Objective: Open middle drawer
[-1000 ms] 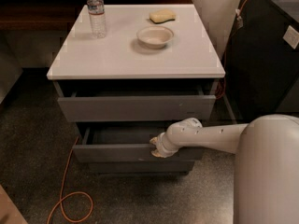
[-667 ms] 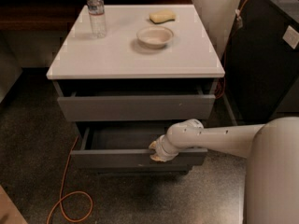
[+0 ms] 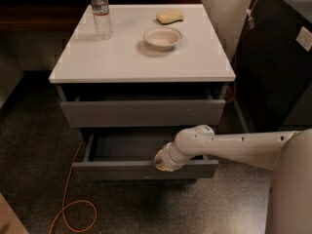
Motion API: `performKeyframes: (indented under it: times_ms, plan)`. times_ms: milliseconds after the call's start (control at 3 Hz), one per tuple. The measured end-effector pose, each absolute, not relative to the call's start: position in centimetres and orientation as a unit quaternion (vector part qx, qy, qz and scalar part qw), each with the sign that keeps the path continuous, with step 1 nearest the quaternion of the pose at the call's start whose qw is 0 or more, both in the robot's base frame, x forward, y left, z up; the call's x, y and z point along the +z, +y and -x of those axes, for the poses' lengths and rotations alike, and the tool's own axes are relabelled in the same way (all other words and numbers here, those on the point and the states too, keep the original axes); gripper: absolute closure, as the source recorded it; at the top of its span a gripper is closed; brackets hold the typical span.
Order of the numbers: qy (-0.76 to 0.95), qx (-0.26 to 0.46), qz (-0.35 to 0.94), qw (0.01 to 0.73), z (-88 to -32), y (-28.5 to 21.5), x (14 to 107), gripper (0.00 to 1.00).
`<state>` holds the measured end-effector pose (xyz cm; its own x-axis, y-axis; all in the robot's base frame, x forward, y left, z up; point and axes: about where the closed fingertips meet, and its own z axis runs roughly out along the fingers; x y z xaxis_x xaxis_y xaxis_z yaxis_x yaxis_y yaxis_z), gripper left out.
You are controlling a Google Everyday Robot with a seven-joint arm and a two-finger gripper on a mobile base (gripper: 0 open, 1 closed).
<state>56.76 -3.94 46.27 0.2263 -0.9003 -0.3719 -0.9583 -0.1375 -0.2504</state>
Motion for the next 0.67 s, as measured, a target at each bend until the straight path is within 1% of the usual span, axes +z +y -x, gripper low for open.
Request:
performKeyframes:
  times_ms: [333,667]
  plan:
    - [0.619,0.079,0.751,0.216,-55.1,-3.4,47.9,0.85]
    - [0.62,0.091,0.751,0.209,-54.5,-2.7,49.7,0.57]
